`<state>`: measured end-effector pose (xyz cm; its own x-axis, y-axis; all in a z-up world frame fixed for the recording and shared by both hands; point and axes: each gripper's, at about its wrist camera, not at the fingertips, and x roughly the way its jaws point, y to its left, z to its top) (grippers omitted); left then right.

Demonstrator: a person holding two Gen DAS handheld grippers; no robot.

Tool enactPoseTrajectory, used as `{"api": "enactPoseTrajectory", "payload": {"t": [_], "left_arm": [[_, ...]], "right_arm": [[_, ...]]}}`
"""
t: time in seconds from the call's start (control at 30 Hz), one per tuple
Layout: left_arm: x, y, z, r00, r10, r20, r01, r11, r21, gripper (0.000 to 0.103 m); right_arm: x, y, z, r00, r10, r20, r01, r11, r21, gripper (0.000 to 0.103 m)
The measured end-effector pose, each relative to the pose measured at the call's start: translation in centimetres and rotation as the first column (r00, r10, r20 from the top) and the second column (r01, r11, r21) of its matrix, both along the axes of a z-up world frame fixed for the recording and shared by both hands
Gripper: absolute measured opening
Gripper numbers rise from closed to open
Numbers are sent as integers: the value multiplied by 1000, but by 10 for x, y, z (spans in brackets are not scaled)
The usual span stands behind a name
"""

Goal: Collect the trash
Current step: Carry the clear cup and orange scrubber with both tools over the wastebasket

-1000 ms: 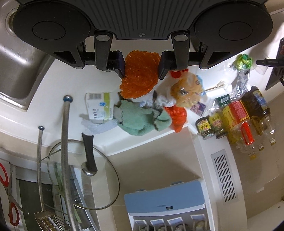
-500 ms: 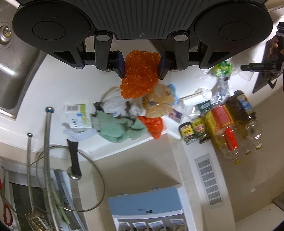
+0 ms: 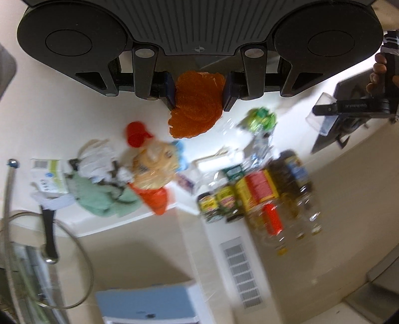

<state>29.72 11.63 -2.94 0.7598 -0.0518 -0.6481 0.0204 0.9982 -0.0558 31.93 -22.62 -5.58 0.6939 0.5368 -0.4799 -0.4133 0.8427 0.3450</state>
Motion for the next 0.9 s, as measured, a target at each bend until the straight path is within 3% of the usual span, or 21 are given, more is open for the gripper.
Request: {"api": "enactPoseTrajectory", "payload": {"t": [0.33,0.77,0.9], "left_arm": [[-47,-57,-21,996,-47,-74,43,997,-57,46],[-74,-83,-113,967,-7,-255,-23,993,-114,45],[-75,-89,-142,957,-10,-291,-24,993,-112,45]], "right_arm": [[-15,10,-43,979,167,-116,-170,985,-13,39],[-29,18,-114,943,270,-195,-295,948,-118,39],[-28,20,-142,930,292,-222,-321,941,-107,39]]}}
